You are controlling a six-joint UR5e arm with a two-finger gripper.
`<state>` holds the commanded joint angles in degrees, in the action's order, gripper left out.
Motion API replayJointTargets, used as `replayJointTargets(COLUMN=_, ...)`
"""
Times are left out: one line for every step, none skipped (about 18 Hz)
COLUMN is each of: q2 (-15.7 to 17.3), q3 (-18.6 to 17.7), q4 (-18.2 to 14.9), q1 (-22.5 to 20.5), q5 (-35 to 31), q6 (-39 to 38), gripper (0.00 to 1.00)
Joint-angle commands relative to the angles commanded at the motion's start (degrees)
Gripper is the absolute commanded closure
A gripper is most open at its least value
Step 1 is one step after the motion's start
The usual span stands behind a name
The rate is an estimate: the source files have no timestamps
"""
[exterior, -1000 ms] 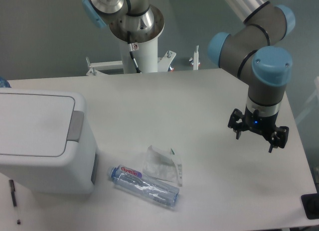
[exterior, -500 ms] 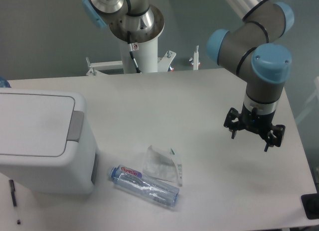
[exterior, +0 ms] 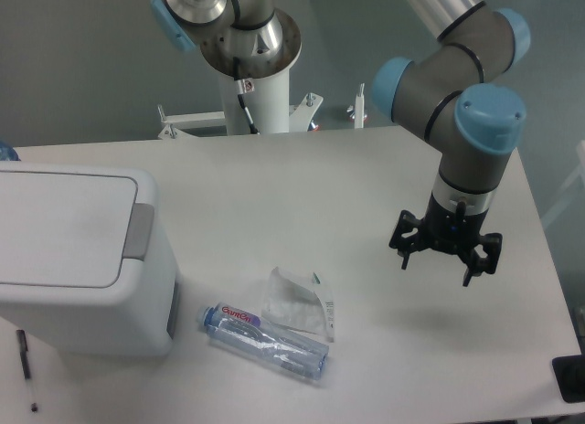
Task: Open the trash can
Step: 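Move the open gripper over to the trash can lid edge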
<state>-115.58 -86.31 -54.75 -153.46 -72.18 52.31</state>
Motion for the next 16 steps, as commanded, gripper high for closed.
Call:
replayJointTargets(q2=0.09, q3=0.00, q4=0.00, q1=-0.09, q5=1.93, q6=-1.93, gripper=0.00)
replayJointTargets(q2=0.44, q3=0.35, q4=0.00, q1=0.08, q5=3.78, q6=-3.95, gripper=0.00)
replayJointTargets(q2=0.96, q3=0.79, q4=0.00, q1=0.43, q5=5.02, q6=-6.84, gripper=0.00)
replayJointTargets(q2=1.58, q3=1.14, q4=0.00, q1=0.96, q5=5.90, q6=-10.27, gripper=0.00)
replayJointTargets(q2=2.10, q3=1.67, q4=0.09, q1=1.84, q5=6.25, q6=-13.00, gripper=0.00)
replayJointTargets(q2=2.63, q3=2.11, q4=0.09, q1=2.80, q5=6.34, q6=-14.59, gripper=0.00)
replayJointTargets(q2=2.99, q3=2.98, q4=0.09, q1=4.12, q5=6.43, q6=-15.56, gripper=0.00)
replayJointTargets(q2=3.34, q3=3.51, q4=0.00, q1=5.35, q5=6.52, q6=-16.36, gripper=0.00)
replayJointTargets(q2=3.95, q3=3.69, q4=0.00, q1=6.32, q5=6.52, q6=-17.32, gripper=0.00)
replayJointTargets(q2=4.48, q3=3.78, q4=0.00, q1=7.20, q5=6.52, q6=-18.11, gripper=0.00)
replayJointTargets(q2=5.09, q3=3.78, q4=0.09, q1=8.08, q5=6.52, q6=-18.91, gripper=0.00)
replayJointTargets(q2=6.06, q3=3.78, q4=0.00, q1=8.69, q5=6.61, q6=-19.70, gripper=0.00)
replayJointTargets(q2=6.85, q3=3.78, q4=0.00, q1=9.40, q5=7.22, q6=-20.57, gripper=0.00)
replayJointTargets(q2=7.38, q3=3.78, q4=0.00, q1=10.10, q5=8.36, q6=-21.54, gripper=0.00)
replayJointTargets(q2=8.17, q3=3.61, q4=0.00, q1=10.37, q5=9.76, q6=-22.59, gripper=0.00)
replayJointTargets(q2=9.39, q3=3.26, q4=-0.09, q1=10.63, q5=10.99, q6=-23.47, gripper=0.00)
